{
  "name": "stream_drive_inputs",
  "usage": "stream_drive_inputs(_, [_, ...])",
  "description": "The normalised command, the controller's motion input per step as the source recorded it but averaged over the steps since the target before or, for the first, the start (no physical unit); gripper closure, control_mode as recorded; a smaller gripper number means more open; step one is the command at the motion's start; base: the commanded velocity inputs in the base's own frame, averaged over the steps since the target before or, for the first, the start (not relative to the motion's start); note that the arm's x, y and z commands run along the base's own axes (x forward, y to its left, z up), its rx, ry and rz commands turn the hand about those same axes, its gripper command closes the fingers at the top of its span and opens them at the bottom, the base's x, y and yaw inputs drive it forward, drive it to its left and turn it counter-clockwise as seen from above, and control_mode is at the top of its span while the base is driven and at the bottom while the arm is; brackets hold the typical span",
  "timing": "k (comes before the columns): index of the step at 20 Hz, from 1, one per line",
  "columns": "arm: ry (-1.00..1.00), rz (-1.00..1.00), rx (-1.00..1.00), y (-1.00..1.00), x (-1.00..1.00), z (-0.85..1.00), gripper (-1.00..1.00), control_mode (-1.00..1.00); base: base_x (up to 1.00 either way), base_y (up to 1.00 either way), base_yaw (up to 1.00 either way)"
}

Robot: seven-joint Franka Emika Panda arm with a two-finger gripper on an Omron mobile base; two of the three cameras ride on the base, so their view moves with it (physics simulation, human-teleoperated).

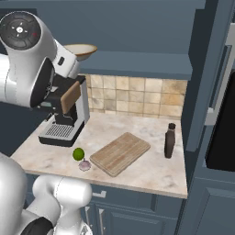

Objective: Open the cabinet. Place the bowl and condiment on the counter. Then place the lime and garlic on the cutting board.

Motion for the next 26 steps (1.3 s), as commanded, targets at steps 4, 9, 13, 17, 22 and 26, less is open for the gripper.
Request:
stream_drive_inputs(4, [0.0, 0.0, 0.0, 0.0, 0.27, -0.06, -1.0, -1.0, 0.0, 0.0, 0.0])
stream_drive_inputs(9, [0.0, 0.0, 0.0, 0.0, 0.32, -0.04, -1.0, -1.0, 0.0, 0.0, 0.0])
stream_drive_inputs(13, [0.0, 0.0, 0.0, 0.03, 0.26, -0.03, -1.0, -1.0, 0.0, 0.0, 0.0])
stream_drive_inputs(17, [0.0, 0.0, 0.0, 0.16, 0.28, -0.1, -1.0, -1.0, 0.0, 0.0, 0.0])
stream_drive_inputs(22, [0.0, 0.0, 0.0, 0.18, 0.3, -0.1, -1.0, -1.0, 0.0, 0.0, 0.0])
stream_drive_inputs(26, [0.0, 0.0, 0.0, 0.08, 0.25, 0.0, -1.0, -1.0, 0.0, 0.0, 0.0])
